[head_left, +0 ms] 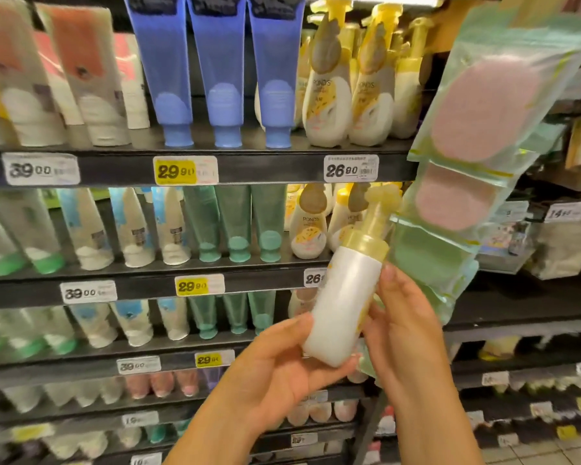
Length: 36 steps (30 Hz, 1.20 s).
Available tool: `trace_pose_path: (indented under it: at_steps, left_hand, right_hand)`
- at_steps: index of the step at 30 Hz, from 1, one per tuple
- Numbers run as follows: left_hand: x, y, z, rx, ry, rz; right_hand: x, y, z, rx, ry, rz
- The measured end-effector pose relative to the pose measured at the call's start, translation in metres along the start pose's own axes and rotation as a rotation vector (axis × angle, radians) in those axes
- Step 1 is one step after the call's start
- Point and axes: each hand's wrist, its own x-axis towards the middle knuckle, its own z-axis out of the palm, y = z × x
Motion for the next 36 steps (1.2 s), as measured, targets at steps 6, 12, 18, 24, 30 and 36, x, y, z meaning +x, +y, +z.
trace_pose_path:
  at_steps: [6, 12, 18, 24, 30, 36]
  left_hand:
    - [0.012, 0.010, -0.002, 0.275, 0.065, 0.149]
    - [0.017, 0.015, -0.014, 0.634, 0.230, 0.320]
    - [0.022, 0.012, -0.012, 0.574, 0.180, 0.243]
    - [0.024, 0.013, -0.015, 0.425, 0.158, 0.204]
    - [0.025, 0.016, -0.017, 0.732, 0.224, 0.341]
    - [0.025, 0.024, -0.011, 0.317, 0.201, 0.145]
  right_hand:
    - [0.011, -0.005, 0.009, -0.287, -0.062, -0.069]
    - [0.010, 0.001, 0.022, -0.412, -0.110, -0.098]
    - [0.014, 0.002, 0.013, -0.352, -0.033, -0.104]
    - [0.015, 0.003, 0.015, -0.171, -0.067, -0.082]
    - [0.021, 0.004, 0.014, -0.231, -0.073, -0.002]
    - [0.021, 0.000, 0.016, -0.097, -0.082, -0.017]
